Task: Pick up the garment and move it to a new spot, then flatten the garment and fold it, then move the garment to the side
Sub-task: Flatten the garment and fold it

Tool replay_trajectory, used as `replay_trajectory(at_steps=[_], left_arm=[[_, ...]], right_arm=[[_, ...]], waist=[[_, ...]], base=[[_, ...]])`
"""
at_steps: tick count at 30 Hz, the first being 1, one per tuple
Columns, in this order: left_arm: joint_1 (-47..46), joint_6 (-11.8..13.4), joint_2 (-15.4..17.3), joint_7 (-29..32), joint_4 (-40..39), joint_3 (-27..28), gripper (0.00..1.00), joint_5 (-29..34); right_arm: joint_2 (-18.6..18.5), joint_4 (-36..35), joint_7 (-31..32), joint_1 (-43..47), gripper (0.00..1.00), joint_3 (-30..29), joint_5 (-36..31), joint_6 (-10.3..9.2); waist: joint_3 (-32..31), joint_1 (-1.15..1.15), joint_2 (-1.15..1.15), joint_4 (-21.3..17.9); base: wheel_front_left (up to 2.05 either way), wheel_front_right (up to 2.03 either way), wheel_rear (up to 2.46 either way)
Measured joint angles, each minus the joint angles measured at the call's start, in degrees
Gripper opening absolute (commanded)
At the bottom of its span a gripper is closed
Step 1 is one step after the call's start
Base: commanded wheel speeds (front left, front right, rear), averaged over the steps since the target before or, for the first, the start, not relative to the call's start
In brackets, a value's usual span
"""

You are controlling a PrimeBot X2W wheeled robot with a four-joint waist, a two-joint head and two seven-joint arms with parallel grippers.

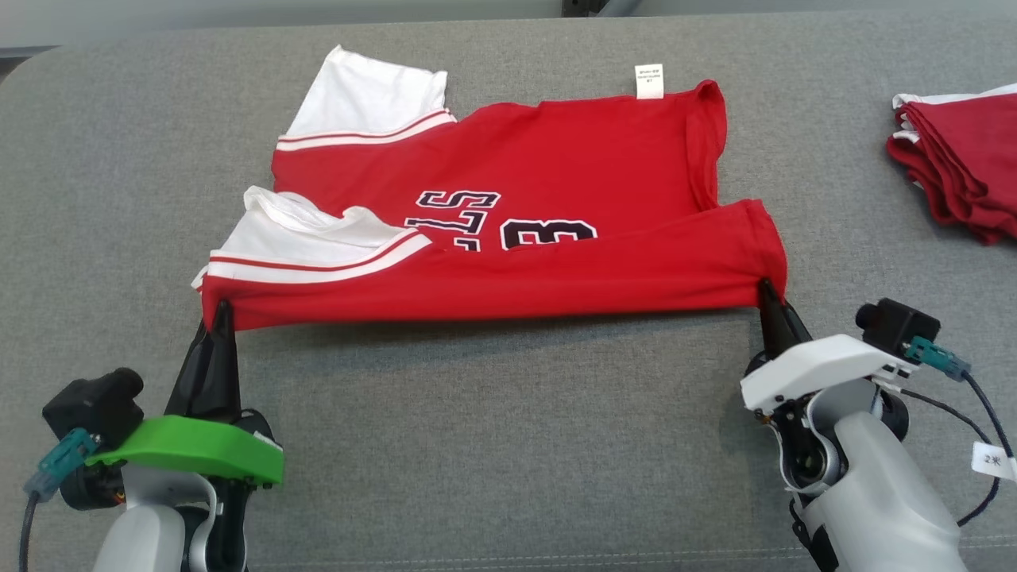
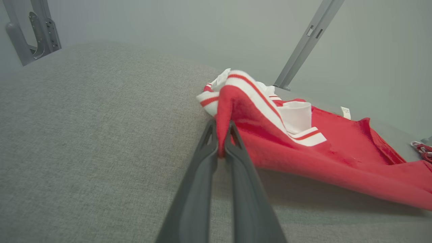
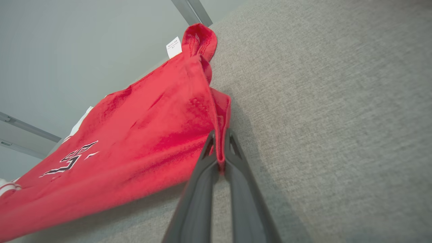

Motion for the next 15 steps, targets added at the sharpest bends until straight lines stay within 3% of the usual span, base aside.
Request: replay_trajectory(at_steps=[8,15], left_arm=[[11.75,2.90,1.82,4.65,-16.83,-0.29,0.00,0.30],[21.69,5.39,1.40,8.62,-22.29,-1.24,0.00,-0.87]], right_arm=[[-0.64,-15.33,5.24,12.74,0.00,-7.14,0.44,0.05],[-0.04,-25.02,10.48,23.26,0.00,-10.39,-1.83,0.05]], waist=[[-1.35,0.00,0.00,-0.71],[-1.12,0.00,0.00,-1.40]], base=[[0.00,0.00,0.00],[0.00,0.00,0.00]])
